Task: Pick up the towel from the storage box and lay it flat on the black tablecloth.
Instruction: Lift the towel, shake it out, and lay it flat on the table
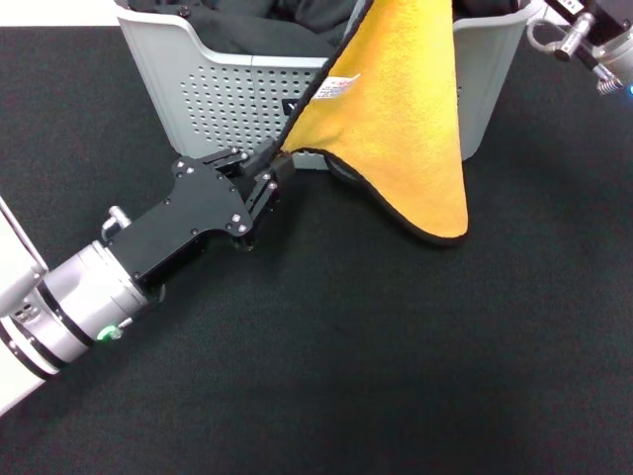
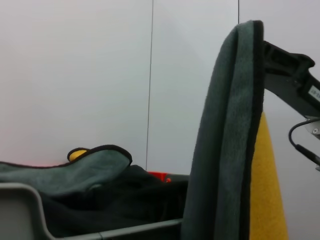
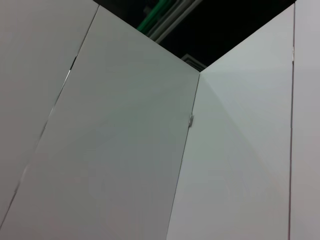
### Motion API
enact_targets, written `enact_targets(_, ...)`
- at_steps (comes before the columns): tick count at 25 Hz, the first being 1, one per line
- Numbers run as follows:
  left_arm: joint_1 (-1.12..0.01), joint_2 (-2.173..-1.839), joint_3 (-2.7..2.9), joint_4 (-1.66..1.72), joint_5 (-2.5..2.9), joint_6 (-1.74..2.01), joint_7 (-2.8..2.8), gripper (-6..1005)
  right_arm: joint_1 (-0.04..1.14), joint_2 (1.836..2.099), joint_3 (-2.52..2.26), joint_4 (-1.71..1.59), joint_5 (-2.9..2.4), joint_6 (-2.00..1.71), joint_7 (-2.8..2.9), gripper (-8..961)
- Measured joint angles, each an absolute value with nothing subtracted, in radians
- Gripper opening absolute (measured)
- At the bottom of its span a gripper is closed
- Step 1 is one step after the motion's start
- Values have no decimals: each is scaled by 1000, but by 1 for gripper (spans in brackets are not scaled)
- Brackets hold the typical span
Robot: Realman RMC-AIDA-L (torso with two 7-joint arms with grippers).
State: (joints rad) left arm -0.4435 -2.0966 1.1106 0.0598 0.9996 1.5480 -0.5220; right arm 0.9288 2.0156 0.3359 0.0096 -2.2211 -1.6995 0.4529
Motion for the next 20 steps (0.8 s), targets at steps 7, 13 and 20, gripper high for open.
enact_targets(7,-439,-2094,1111,60,1004,1521,-568,168,900,2013,325,5,-2227,-1747,504,32)
enact_targets(13,-384,-2076,1111,110,1004,1663,-614,31,837,2015,217,-66,-2232,-1836,627,33)
enact_targets(20,-297,-2016,1112,393,1018,1823,-894,31,755,2016,196,-227,-2215,-2017,838,33)
